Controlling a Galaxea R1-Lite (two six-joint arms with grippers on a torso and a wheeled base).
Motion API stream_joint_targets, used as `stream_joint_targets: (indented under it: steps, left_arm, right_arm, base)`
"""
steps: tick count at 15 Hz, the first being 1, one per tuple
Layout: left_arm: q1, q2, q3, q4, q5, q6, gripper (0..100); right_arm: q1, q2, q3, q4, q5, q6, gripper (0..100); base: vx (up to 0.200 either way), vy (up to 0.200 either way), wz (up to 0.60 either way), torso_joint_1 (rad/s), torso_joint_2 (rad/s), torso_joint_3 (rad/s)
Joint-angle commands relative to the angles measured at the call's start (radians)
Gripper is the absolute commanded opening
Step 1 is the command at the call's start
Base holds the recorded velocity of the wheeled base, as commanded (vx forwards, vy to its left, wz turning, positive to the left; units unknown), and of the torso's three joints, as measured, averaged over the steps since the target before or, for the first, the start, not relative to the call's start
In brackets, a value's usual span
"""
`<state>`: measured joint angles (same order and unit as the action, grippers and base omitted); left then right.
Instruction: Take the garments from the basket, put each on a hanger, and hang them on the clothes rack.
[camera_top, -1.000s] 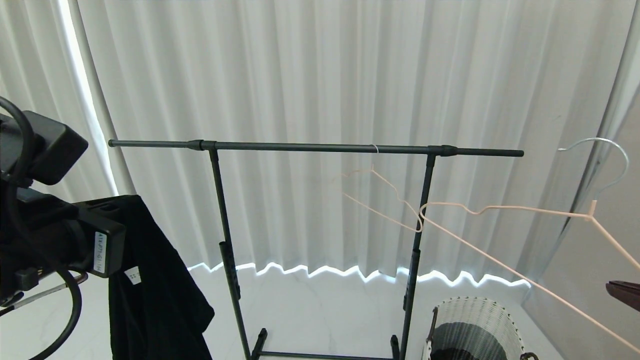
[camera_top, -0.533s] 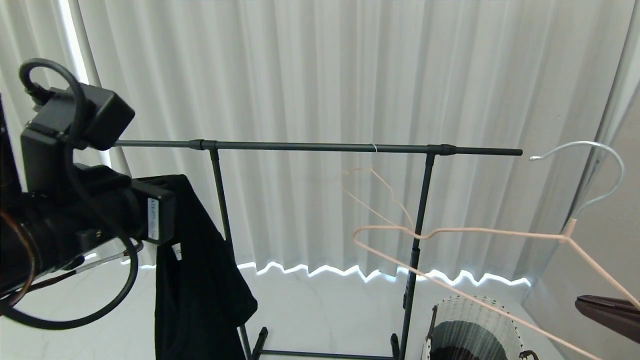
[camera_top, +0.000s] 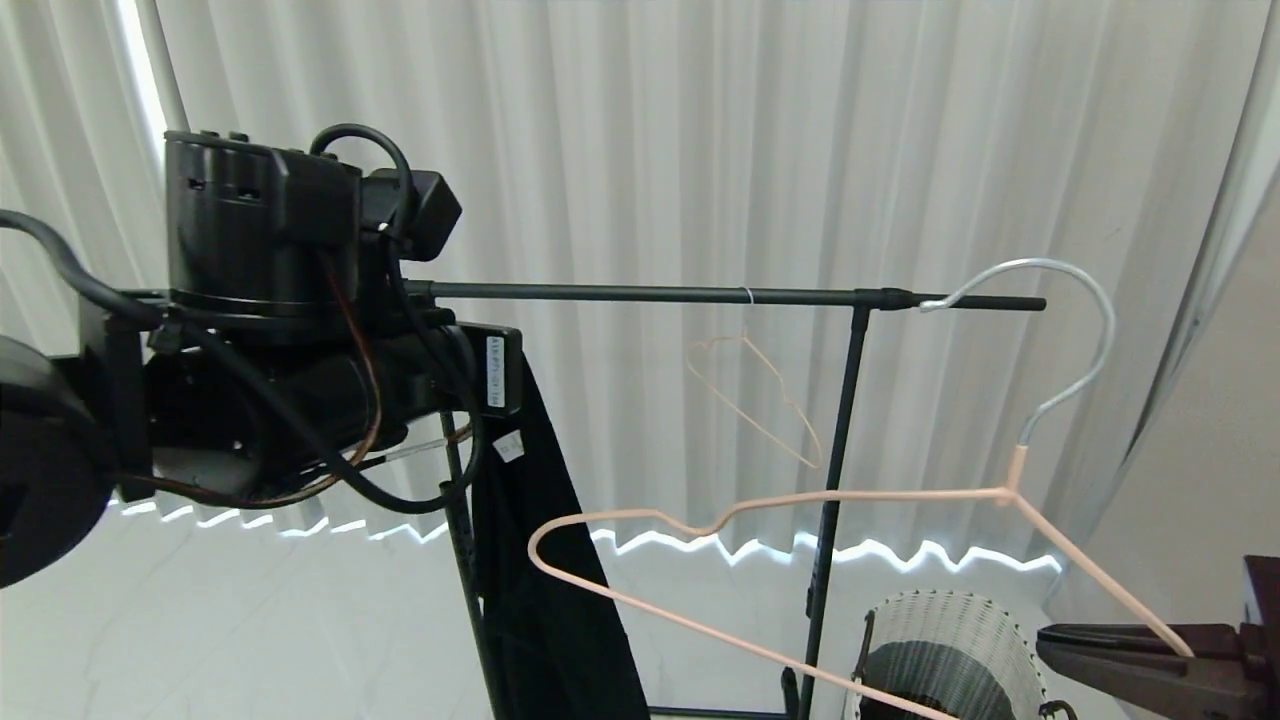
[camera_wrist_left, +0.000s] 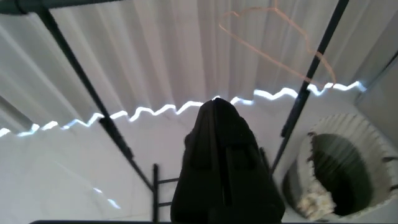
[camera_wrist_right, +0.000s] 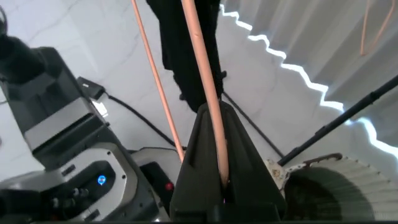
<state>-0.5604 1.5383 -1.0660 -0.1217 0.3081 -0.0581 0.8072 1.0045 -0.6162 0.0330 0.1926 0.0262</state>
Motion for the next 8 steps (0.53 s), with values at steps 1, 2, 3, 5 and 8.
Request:
stream_joint_targets:
  steps: [1, 2, 3, 5, 8]
  left_arm:
    - [-0.021, 0.062, -0.032, 0.001, 0.002, -0.017, 0]
    - [-0.027, 0.063, -0.032, 0.001, 0.002, -0.017, 0]
    - [-0.027, 0.063, -0.032, -0.001, 0.0, -0.019, 0]
    - [-0.022, 0.069, -0.037, -0.001, 0.002, -0.022, 0]
    - [-0.024, 0.079, -0.048, -0.001, 0.002, -0.04, 0]
  right_arm:
    - [0.013, 0.089, -0.002, -0.031, -0.018, 0.038, 0]
    - [0.013, 0.123, -0.004, -0.065, -0.05, 0.067, 0]
    - [0.013, 0.152, -0.004, -0.099, -0.076, 0.097, 0]
    - [0.013, 0.201, -0.005, -0.16, -0.101, 0.144, 0]
    - [0.013, 0.252, -0.007, -0.219, -0.104, 0.144, 0]
  base:
    - [0.0, 0.0, 0.0, 0.0, 0.0, 0.0]
    - [0.0, 0.0, 0.0, 0.0, 0.0, 0.0]
    - [0.0, 0.0, 0.0, 0.0, 0.0, 0.0]
    - [0.0, 0.0, 0.0, 0.0, 0.0, 0.0]
    - [0.0, 0.0, 0.0, 0.0, 0.0, 0.0]
